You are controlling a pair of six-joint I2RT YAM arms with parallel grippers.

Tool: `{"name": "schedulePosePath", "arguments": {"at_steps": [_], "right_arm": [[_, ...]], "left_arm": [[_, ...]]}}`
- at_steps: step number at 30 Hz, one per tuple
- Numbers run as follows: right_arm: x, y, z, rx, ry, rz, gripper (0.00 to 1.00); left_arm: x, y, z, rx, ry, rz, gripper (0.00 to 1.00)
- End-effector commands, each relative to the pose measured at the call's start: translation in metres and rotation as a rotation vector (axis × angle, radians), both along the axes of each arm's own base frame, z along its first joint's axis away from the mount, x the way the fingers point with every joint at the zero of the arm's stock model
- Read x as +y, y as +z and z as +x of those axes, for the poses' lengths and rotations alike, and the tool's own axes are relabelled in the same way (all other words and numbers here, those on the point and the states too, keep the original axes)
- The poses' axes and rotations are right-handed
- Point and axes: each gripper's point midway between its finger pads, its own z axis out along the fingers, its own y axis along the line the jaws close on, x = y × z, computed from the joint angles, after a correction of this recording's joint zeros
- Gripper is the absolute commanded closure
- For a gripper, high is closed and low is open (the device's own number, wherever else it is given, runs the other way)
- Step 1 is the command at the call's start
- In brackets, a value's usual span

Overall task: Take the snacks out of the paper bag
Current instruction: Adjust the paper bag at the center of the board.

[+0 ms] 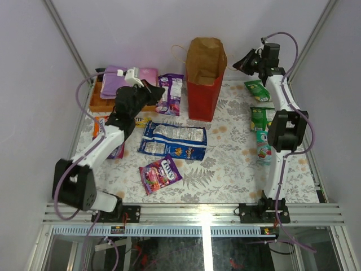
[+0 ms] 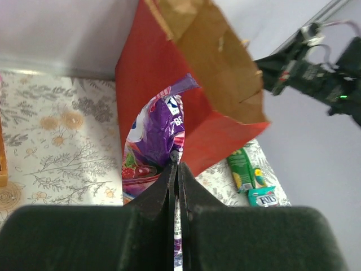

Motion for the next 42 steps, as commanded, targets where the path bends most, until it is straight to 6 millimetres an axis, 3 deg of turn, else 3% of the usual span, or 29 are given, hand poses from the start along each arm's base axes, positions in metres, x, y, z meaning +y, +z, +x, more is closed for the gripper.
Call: {"name": "schedulePosePath", "arguments": {"at_steps": [1,4,6,7,17,21,23,26,32,38,42], "right_arm": [[-0.002,0.071,-0.016,-0.135,0.045,-0.048,0.85],[-0.007,0.090,-0.023,-0.172,0.049,-0.068,0.37],[-0.012,0.102,-0.028,-0.196,0.042,-0.087,0.10],[-0.015,0.110,-0.030,-0.211,0.035,-0.098,0.01],[-0.028,0.154,-0.065,-0.274,-0.021,-0.150,0.00],[-0.020,0.153,-0.089,-0.279,-0.020,-0.180,0.00],[-0.012,0.142,-0.099,-0.257,-0.024,-0.244,0.01],[0.004,0.117,-0.108,-0.204,-0.031,-0.350,0.01],[0.026,0.068,-0.095,-0.085,-0.027,-0.440,0.01],[0.034,0.053,-0.077,-0.067,-0.070,-0.457,0.15],[0.041,0.048,-0.071,-0.045,-0.093,-0.490,0.28]], "left_arm": [[0.000,0.011,0.037,-0.069,-0.094,-0.073,1.00],[0.001,-0.014,0.066,-0.013,-0.132,-0.086,1.00],[0.000,-0.031,0.084,0.018,-0.141,-0.084,1.00],[0.000,-0.037,0.093,0.027,-0.144,-0.085,1.00],[-0.030,-0.106,0.167,0.157,-0.305,-0.203,1.00],[-0.026,-0.137,0.177,0.216,-0.268,-0.197,1.00],[-0.019,-0.138,0.174,0.214,-0.233,-0.185,1.00],[-0.011,-0.124,0.165,0.175,-0.191,-0.158,1.00],[0.010,-0.046,0.129,0.039,-0.140,-0.108,1.00],[0.041,0.027,0.082,-0.100,-0.041,-0.003,1.00],[0.059,0.063,0.050,-0.168,0.030,0.065,1.00]]}}
